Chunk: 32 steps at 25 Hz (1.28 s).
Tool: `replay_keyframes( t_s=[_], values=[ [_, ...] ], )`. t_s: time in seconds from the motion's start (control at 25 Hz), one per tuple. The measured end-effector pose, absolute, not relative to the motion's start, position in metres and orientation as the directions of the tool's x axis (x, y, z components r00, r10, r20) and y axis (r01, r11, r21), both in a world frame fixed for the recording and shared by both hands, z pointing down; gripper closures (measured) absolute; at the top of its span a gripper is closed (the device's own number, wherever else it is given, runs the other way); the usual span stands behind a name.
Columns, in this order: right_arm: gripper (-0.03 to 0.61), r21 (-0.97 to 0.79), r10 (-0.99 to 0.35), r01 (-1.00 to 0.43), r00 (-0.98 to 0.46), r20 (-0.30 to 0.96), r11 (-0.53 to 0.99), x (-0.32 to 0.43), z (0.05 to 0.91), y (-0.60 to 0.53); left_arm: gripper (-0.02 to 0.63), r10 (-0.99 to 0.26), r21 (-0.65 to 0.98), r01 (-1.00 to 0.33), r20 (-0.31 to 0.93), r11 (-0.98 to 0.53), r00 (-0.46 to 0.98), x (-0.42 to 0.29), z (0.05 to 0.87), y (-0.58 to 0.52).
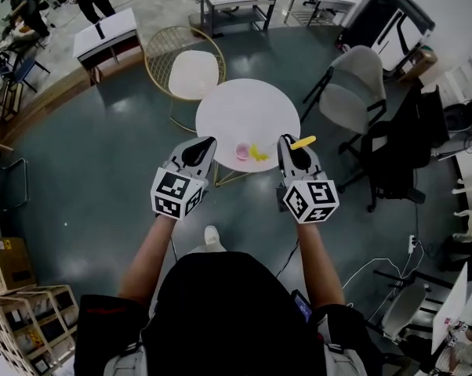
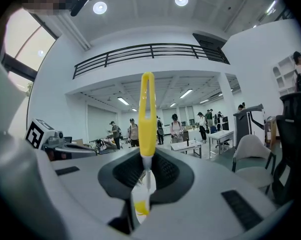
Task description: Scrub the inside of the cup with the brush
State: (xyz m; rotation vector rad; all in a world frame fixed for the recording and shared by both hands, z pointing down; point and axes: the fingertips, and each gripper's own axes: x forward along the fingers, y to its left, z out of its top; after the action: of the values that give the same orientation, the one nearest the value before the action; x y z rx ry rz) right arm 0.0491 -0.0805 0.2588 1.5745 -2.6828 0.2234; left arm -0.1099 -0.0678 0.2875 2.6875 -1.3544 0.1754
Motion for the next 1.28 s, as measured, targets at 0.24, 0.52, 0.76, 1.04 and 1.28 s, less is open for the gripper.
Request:
replay_keyframes(
  t_s=[0.24, 0.52, 0.76, 1.04, 1.28],
  values=[
    [0.531, -0.109, -0.872, -0.876, -0.479, 0.099, 0.469, 0.042, 0.265, -0.091, 0.6, -0.781, 0.057, -0.796, 0.161, -0.603, 0.603, -0.121, 0.292, -0.081],
    [0.531, -0.115, -0.883, -0.887, -0.458, 0.102, 0.447, 0.042, 0.27, -0.098, 0.598, -0.774, 0.062, -0.791, 0.172, -0.608, 0.609, -0.128, 0.304, -0.084],
    [0.531, -0.119, -0.891, -0.894, -0.444, 0.096, 0.432, 0.053, 0.269, -0.101, 0.598, -0.766, 0.071, -0.787, 0.191, -0.613, 0.614, -0.117, 0.312, -0.091],
    [0.531, -0.126, -0.884, -0.886, -0.458, 0.089, 0.446, 0.063, 0.273, -0.11, 0.598, -0.752, 0.1, -0.778, 0.207, -0.62, 0.626, -0.095, 0.325, -0.1],
    [0.531, -0.13, -0.878, -0.879, -0.47, 0.088, 0.458, 0.067, 0.28, -0.124, 0.598, -0.732, 0.121, -0.764, 0.224, -0.634, 0.643, -0.086, 0.342, -0.109]
  ],
)
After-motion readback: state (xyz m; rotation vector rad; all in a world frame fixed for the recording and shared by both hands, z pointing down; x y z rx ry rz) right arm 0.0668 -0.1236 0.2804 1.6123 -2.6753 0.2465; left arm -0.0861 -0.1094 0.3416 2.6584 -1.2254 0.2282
